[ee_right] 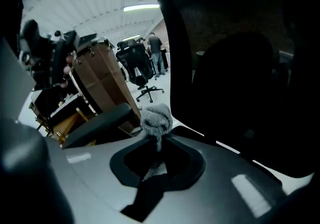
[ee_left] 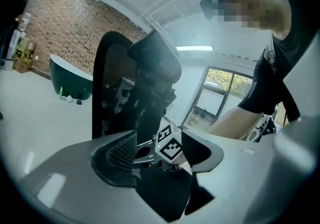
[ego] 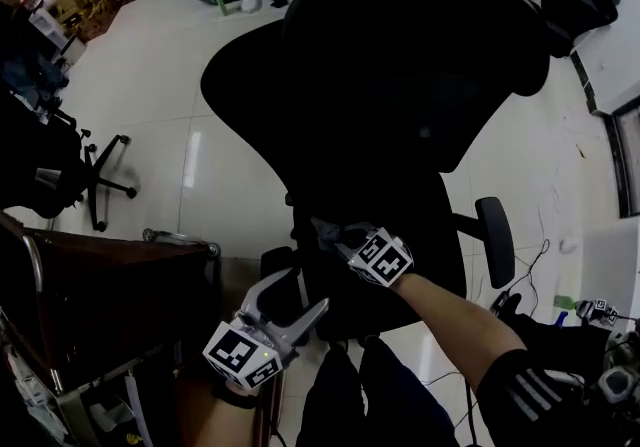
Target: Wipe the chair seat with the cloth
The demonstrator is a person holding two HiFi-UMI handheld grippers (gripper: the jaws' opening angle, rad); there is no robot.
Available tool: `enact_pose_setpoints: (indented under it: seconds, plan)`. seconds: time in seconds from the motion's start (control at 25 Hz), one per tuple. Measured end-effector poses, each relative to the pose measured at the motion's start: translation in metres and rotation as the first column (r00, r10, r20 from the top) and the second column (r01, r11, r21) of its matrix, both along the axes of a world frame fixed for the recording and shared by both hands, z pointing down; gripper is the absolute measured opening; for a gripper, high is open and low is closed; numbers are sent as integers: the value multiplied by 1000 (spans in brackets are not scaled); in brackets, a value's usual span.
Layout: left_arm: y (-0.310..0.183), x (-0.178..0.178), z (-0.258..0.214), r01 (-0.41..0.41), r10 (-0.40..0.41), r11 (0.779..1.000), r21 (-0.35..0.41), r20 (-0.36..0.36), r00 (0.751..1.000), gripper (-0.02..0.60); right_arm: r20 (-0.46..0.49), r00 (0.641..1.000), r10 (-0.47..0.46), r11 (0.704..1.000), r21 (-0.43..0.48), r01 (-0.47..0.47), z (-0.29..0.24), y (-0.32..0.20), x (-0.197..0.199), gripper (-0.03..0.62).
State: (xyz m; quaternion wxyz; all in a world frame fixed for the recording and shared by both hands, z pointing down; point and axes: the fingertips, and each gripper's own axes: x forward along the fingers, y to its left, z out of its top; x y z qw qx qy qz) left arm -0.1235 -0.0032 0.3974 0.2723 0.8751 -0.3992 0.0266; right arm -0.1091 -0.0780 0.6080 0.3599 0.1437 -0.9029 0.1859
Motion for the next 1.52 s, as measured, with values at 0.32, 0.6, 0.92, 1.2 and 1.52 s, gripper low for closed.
enact_pose_setpoints:
  seconds: [0.32,0.6,0.92,1.2,1.52]
  plan:
    - [-27,-6,46,22,-23,1000,13,17,1000,302,-163,973,-161,978,106,180,114,-38,-49,28]
    - [-27,-1,67,33,-33,999,12,2,999,301,-198,960,-199,963,141,229,161,-57,-66,28]
    - [-29,11,82,19,-20,1000,-14,-4,1000,301,-260,952,-159,969,143,201,184,-86,-3,28]
    - [-37,46,80,-29,29,999,-14,-14,999,301,-402,915,17,989,143,45,192,-135,148,28]
    - [-45,75,77,-68,68,998,-10,-25,997,301,-505,837,210,969,221,-109,178,-172,252,28]
